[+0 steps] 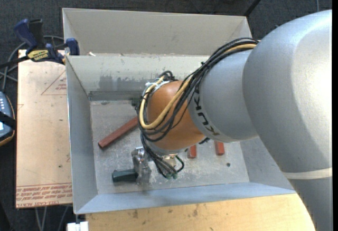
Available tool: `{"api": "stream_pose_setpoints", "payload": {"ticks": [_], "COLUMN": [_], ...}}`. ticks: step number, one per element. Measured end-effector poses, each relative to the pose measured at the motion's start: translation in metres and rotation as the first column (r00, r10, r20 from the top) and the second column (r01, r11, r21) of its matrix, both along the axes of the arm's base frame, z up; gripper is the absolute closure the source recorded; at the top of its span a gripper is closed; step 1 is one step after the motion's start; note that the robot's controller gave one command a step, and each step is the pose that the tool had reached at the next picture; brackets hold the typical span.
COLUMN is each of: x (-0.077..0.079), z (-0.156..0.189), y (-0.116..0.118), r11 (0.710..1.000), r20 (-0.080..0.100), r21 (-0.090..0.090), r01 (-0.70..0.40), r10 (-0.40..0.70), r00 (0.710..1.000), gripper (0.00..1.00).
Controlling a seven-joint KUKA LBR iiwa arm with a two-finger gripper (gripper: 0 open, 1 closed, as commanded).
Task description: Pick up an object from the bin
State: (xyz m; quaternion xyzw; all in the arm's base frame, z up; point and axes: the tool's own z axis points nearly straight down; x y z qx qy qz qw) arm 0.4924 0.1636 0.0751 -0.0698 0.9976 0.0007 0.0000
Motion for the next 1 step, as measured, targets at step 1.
{"api": "stream_pose_setpoints", "payload": {"ticks": [1], "x": [0.0247], "z": [0.1578], "y": [0.0103], "r11": [0.996], "r20": [0.009], "r21": [0.004], "r01": [0.087], "r10": [-0.087], "r00": [0.996], "gripper": [1.0]}}
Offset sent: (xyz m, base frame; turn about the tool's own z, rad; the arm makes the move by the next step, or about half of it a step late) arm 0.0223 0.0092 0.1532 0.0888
